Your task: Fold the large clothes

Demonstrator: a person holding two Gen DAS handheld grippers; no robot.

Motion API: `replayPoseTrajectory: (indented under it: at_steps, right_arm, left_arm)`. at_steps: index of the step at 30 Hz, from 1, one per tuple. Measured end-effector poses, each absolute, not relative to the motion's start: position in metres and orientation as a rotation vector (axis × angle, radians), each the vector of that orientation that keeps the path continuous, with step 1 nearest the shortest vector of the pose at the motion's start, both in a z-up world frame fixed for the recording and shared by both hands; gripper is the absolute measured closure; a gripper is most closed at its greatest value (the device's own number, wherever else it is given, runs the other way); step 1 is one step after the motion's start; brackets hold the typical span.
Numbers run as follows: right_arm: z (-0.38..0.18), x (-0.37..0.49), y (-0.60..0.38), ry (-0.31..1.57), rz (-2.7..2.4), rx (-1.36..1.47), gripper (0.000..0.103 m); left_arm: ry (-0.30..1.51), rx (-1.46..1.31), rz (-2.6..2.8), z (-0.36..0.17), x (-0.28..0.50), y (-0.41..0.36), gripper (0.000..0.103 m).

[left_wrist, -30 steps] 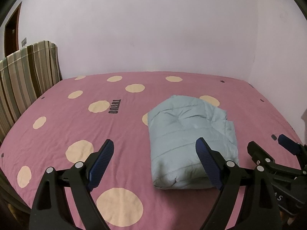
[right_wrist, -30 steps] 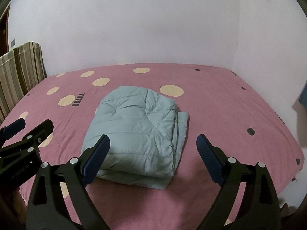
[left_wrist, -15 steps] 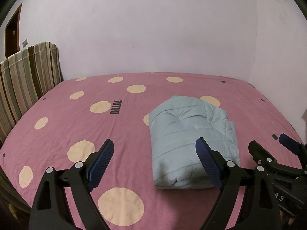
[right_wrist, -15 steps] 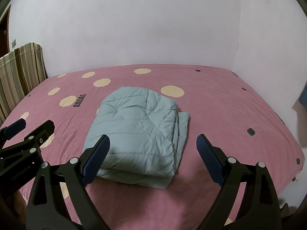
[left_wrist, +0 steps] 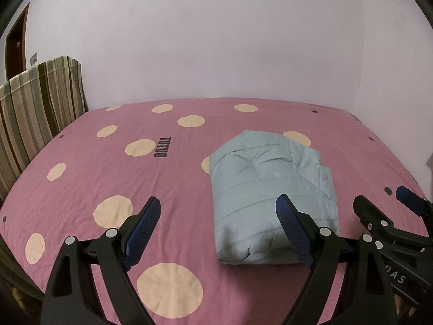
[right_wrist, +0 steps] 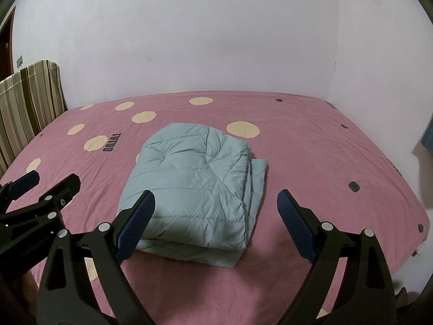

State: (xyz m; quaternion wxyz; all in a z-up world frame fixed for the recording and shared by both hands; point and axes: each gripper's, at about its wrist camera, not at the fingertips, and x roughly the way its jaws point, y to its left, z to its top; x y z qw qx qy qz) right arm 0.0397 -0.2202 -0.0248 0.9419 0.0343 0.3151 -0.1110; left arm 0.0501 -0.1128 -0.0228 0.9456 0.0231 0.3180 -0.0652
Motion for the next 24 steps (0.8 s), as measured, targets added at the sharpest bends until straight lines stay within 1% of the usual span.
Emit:
replayPoseTrajectory:
  at_steps: [24]
  right_arm:
    - [-0.0236, 0.0410, -0.2203, 0.643, -0.223, 0.063, 0.012]
  left_arm:
    - [0.642, 0.033, -0.139, -0.0240, 0.0491, -0.1117, 0.017]
